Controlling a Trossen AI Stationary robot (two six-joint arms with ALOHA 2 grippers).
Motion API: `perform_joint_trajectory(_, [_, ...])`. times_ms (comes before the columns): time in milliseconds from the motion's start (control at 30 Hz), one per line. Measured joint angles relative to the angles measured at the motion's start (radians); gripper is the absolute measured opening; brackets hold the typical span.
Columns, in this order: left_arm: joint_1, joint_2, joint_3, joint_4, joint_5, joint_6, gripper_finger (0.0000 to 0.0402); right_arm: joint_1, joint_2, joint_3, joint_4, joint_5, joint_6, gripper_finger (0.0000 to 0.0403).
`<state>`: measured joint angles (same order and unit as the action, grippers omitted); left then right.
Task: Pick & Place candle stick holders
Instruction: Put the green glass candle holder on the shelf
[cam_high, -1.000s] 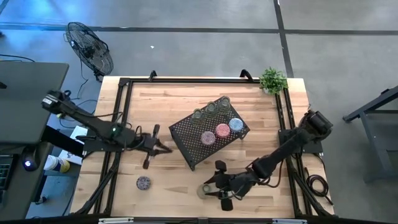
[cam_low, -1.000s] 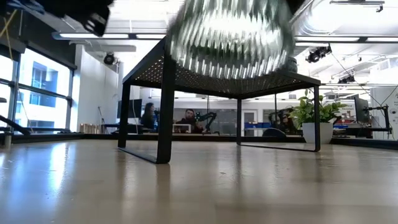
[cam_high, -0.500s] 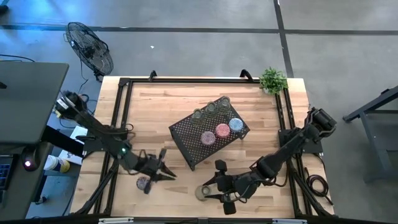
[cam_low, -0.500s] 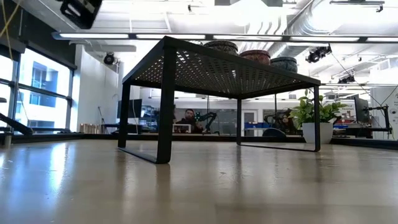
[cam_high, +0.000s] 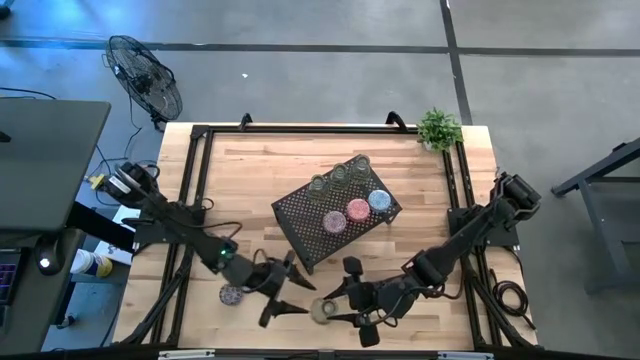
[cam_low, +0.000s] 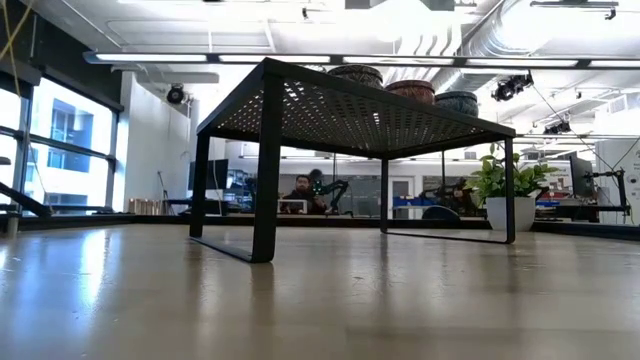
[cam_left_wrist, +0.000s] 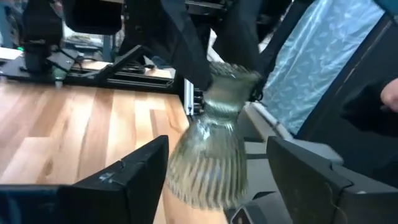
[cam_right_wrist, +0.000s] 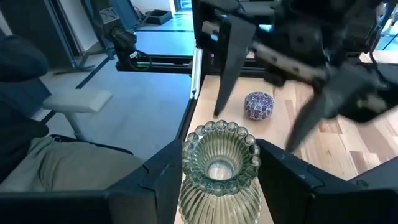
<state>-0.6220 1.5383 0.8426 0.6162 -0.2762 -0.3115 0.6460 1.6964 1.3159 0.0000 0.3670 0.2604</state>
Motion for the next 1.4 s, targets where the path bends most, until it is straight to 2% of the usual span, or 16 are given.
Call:
perform_joint_trajectory(233, [0.076,0.092,0.059,0.044,0.14,-0.004,0.0269,-0.014,0.001,-0.002,0.004,-0.008,-0.008,0.0174])
perform_joint_trajectory(433, [0.079,0.155,0.119,0.039,0.19,0.077,0.0268,-0.033,0.001,-0.003,0.013,-0.026,-0.018,0.0174])
perform_joint_trajectory(667, [0.08,0.188,0.161,0.044,0.196,0.106,0.0261,-0.042,0.001,-0.003,0.026,-0.036,-0.019,0.0174])
perform_joint_trajectory(767, [0.08,0.188,0.161,0.04,0.182,0.12,0.023,-0.042,0.001,-0.003,0.028,-0.036,-0.025,0.0174])
perform_joint_trajectory(967, [0.08,0.187,0.161,0.059,0.179,0.155,0.0131,-0.043,0.003,-0.005,0.028,-0.039,-0.023,0.0174])
perform_joint_trajectory(1033, [0.079,0.187,0.161,0.059,0.179,0.161,0.012,-0.043,0.003,-0.005,0.028,-0.044,-0.022,0.0175])
perform_joint_trajectory(1133, [0.08,0.187,0.161,0.055,0.179,0.159,0.012,-0.038,0.003,-0.005,0.029,-0.023,-0.033,0.019])
perform_joint_trajectory(1267, [0.076,0.165,0.158,-0.027,0.161,0.171,0.012,-0.012,-0.017,-0.004,0.036,0.051,-0.066,0.0235])
perform_joint_trajectory(1400, [0.076,0.107,0.159,-0.125,0.095,0.186,0.012,0.024,-0.063,-0.004,-0.014,0.122,-0.101,0.0279])
